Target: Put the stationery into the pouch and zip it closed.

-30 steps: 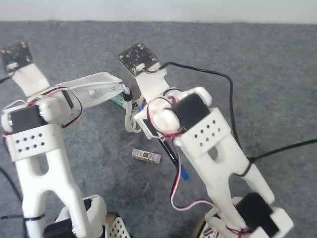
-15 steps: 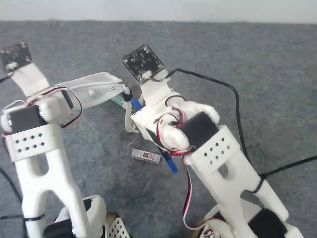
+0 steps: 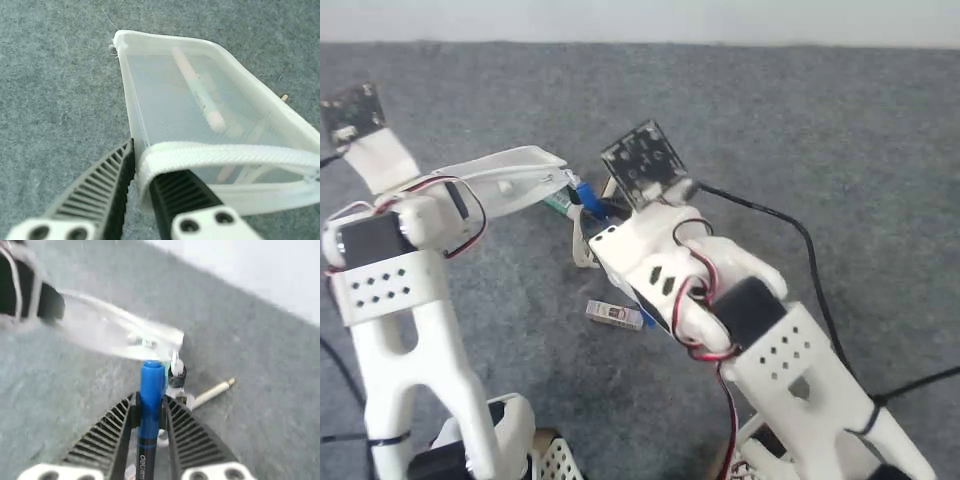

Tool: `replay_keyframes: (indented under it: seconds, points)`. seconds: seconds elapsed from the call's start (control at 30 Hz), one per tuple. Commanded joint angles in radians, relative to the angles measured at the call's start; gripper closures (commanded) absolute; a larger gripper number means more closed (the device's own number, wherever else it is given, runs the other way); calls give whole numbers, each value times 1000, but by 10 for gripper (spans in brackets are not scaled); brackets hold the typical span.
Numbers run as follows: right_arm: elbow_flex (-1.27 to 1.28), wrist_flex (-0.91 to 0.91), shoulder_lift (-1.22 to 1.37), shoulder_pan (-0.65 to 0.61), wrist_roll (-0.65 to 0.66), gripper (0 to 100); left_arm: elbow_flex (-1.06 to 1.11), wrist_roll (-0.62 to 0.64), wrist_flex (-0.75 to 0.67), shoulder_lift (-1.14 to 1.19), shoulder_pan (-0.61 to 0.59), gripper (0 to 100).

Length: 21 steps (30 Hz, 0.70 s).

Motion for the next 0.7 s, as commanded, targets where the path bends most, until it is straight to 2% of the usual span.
replay_keyframes:
  seconds: [0.0,0.13,0.3,0.67]
  points:
    - [17,-76,-93,-5,-69,992,-12,5,-37,-9,-2,990]
    - [48,-120,-147,-5,-181,992,-12,5,-37,-9,-2,990]
    - [121,-249,-209,-5,-203,992,-12,5,-37,-9,0,990]
    - [341,-834,-260,-5,-203,992,-10,5,-37,-9,0,990]
